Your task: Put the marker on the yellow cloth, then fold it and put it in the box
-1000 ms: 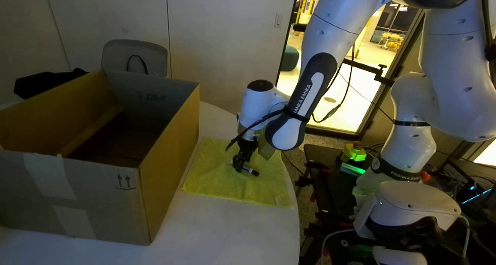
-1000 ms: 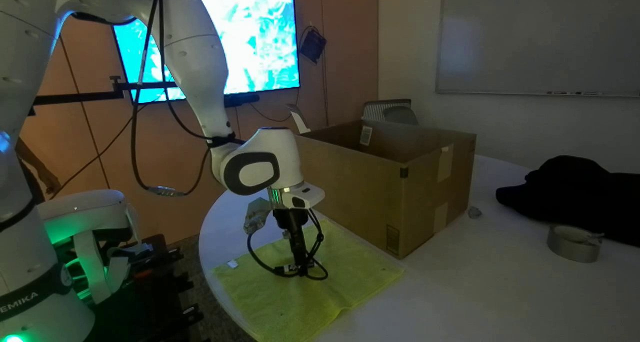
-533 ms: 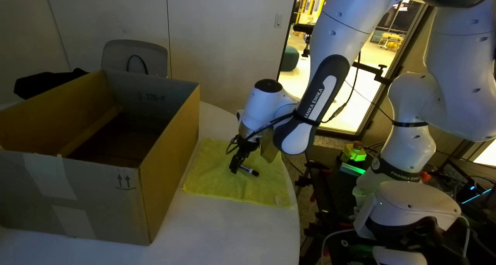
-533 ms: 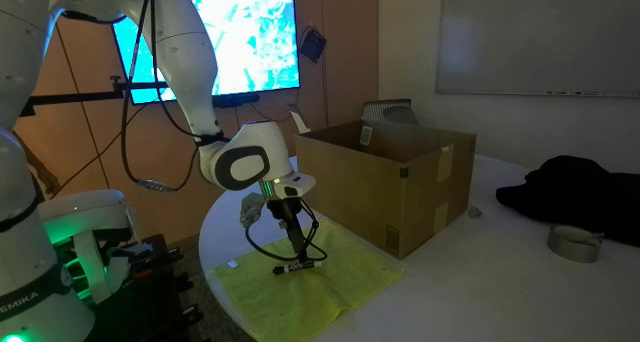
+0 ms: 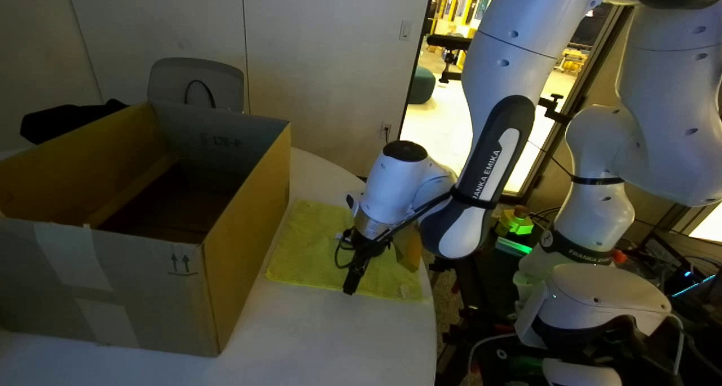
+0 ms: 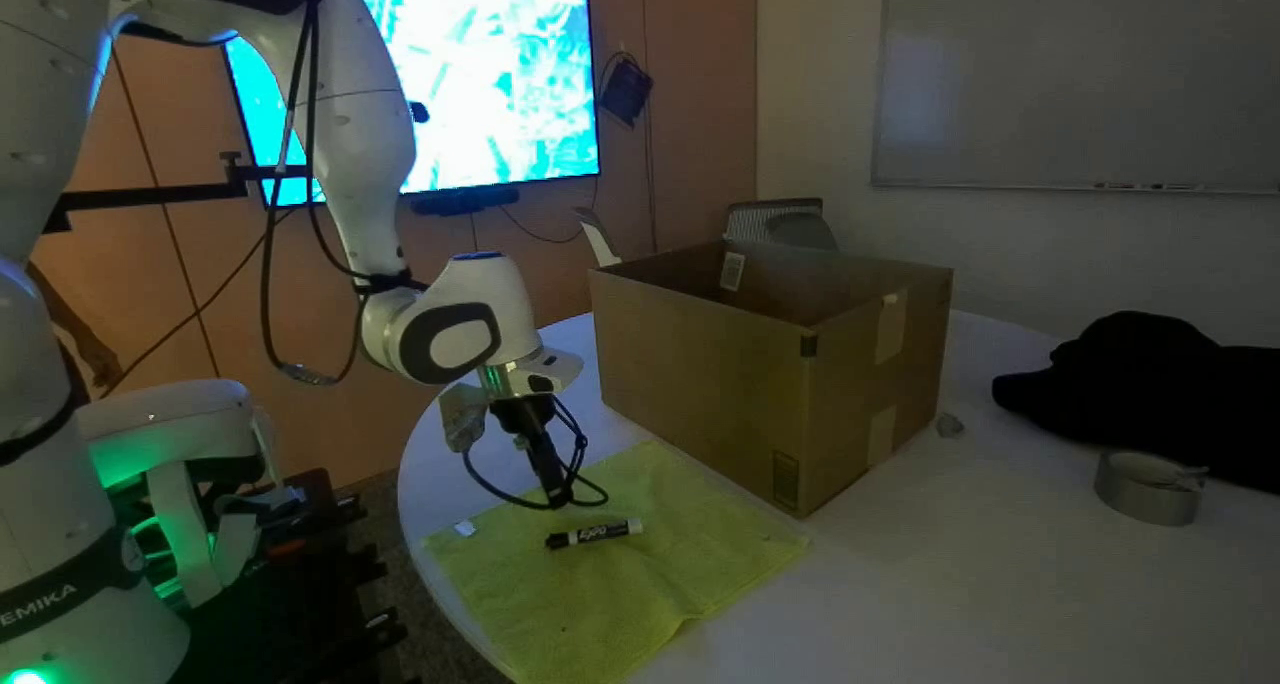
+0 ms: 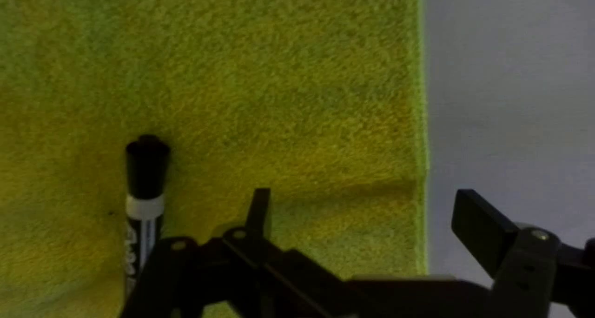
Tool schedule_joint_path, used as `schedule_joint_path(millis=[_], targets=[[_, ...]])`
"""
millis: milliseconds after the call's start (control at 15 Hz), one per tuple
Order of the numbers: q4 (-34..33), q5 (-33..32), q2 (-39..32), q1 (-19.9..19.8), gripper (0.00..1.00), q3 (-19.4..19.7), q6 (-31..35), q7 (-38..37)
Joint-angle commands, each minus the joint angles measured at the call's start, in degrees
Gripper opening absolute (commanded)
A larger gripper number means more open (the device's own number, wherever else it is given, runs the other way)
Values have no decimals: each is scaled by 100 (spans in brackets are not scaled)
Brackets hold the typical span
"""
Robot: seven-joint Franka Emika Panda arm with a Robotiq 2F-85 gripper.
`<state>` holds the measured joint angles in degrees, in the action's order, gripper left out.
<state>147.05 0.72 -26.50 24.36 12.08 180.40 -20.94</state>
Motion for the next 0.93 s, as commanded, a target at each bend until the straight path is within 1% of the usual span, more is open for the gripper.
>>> schedule_joint_path(millis=[0, 67, 333, 533, 867], targets=[[61, 143, 12, -285, 100, -421, 123, 381], [41, 130, -17, -337, 100, -490, 100, 440], [-136, 92, -252, -298, 100, -398, 15, 604], [-280, 100, -399, -467, 100, -529, -25, 723], [-362, 121, -435, -764, 100, -754, -158, 805]])
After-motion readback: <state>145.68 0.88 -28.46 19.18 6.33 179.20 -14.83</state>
